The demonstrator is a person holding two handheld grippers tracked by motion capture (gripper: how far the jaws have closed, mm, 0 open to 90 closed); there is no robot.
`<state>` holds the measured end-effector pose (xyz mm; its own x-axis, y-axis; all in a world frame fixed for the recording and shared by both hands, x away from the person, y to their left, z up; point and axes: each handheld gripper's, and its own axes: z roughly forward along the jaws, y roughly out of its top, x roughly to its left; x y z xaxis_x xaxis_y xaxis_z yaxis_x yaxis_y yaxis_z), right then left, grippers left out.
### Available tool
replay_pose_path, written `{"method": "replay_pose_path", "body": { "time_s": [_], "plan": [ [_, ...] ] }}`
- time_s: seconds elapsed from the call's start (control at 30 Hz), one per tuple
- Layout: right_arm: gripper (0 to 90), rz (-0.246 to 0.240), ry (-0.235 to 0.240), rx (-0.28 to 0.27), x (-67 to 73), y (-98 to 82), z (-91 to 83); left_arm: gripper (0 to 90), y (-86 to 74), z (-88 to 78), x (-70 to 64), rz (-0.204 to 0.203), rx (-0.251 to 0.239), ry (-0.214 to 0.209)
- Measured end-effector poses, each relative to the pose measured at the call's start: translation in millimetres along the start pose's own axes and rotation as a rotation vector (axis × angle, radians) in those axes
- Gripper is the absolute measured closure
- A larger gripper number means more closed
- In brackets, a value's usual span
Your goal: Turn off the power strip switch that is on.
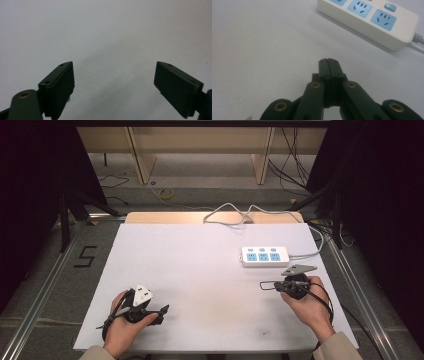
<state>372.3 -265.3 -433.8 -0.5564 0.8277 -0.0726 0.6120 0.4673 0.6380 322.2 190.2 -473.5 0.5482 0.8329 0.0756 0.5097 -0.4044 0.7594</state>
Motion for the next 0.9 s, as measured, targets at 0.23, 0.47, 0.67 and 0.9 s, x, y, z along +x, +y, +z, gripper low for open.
{"method": "replay_pose_path", "body": {
  "time_s": [0.23,0.47,0.67,0.9],
  "plan": [
    [90.0,0.003,-0.003,0.007,-2.3,2.8,1.0,16.4,0.0,-0.1,0.2,0.000,-0.001,0.002],
    [90.0,0.007,-0.007,0.016,-4.9,5.5,1.2,16.4,0.1,-0.1,0.1,-0.001,-0.002,0.003],
    [90.0,0.004,-0.010,0.020,-6.9,8.4,1.3,16.4,0.2,-0.1,0.0,-0.001,-0.002,0.002],
    [90.0,0.002,-0.015,0.032,-8.9,11.2,2.1,16.4,0.3,-0.1,-0.1,-0.001,-0.001,0.001]
  ]
}}
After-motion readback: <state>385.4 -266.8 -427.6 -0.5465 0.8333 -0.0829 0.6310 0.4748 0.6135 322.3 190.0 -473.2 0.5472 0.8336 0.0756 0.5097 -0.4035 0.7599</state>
